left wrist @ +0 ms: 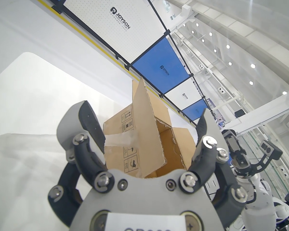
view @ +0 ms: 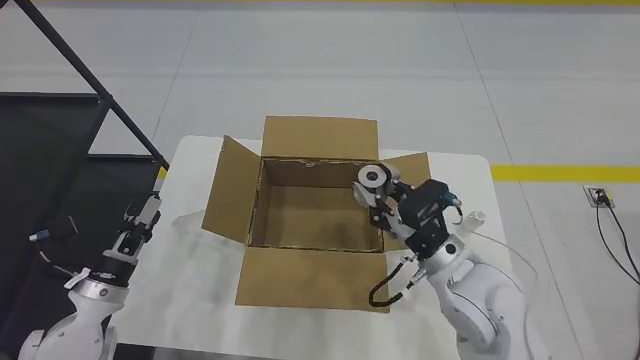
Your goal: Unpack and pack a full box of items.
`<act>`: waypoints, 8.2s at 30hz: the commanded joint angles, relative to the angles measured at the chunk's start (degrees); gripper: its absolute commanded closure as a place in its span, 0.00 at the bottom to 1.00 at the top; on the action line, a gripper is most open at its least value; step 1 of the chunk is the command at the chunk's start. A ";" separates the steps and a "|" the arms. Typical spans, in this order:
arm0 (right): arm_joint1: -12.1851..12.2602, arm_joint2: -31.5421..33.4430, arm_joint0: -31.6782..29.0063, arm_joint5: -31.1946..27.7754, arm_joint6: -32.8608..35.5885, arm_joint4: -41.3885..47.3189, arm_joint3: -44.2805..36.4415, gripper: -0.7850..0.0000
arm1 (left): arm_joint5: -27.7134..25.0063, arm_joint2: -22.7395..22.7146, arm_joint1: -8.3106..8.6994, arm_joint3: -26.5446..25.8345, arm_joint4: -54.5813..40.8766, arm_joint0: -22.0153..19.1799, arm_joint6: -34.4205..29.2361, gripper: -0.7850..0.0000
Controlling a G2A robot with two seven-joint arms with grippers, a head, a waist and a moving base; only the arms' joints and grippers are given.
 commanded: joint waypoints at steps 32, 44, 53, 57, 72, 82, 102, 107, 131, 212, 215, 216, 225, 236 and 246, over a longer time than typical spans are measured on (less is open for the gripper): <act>2.89 21.00 -11.27 2.95 -21.94 8.44 35.85 1.00 | 1.89 1.04 -0.01 0.18 1.75 -2.60 2.38 0.00; 3.43 18.20 -6.34 5.86 -21.59 5.46 41.93 0.79 | 2.37 -0.05 0.00 0.06 1.02 -2.42 3.09 0.00; 3.86 17.44 -5.80 5.52 -21.90 5.95 42.81 0.62 | 3.02 -0.37 0.04 0.31 0.80 -3.06 3.02 0.00; 4.05 17.16 -5.81 5.49 -21.74 6.17 42.91 0.60 | 3.15 -0.21 0.05 0.51 0.70 -3.39 2.90 0.00; 4.74 16.50 -6.01 6.66 -20.82 6.78 42.06 0.52 | 3.57 -0.21 0.13 1.64 0.36 -4.70 2.44 0.00; 5.16 16.11 -6.38 7.93 -19.90 6.58 40.57 0.09 | 3.34 -0.52 0.19 2.03 -0.18 -4.95 2.21 0.00; 5.84 18.77 -17.03 -3.31 -14.51 28.10 16.52 0.00 | 2.22 -0.86 0.20 1.35 -0.77 -3.50 2.48 0.00; 5.84 18.77 -17.03 -3.31 -14.51 28.10 16.52 0.00 | 1.83 -1.75 0.20 1.31 -1.30 -2.14 2.60 0.00; 7.44 10.94 -1.69 9.57 24.97 58.55 20.13 0.00 | 0.18 -3.79 0.04 -0.81 -2.78 2.11 3.08 0.00; 12.48 12.99 -5.09 13.37 11.32 5.30 28.48 0.89 | 2.18 -2.92 -0.51 -1.25 -3.96 2.03 4.67 0.00; 12.58 12.91 -4.63 13.77 11.83 4.97 29.07 1.00 | 2.18 -2.92 -0.51 -1.25 -3.96 2.03 4.67 0.00; 12.61 12.87 -4.57 13.78 11.88 5.02 29.18 1.00 | 2.18 -2.92 -0.51 -1.25 -3.96 2.03 4.67 0.00; 13.10 15.65 -9.11 10.59 9.53 8.27 21.84 1.00 | 2.18 -2.92 -0.51 -1.25 -3.96 2.03 4.67 0.00; 12.78 14.90 -20.96 17.00 8.60 6.53 -7.85 1.00 | 2.18 -2.92 -0.51 -1.25 -3.96 2.03 4.67 0.00; 11.84 -2.42 -11.37 20.41 14.77 2.13 -13.69 1.00 | 2.18 -2.92 -0.51 -1.25 -3.96 2.03 4.67 0.00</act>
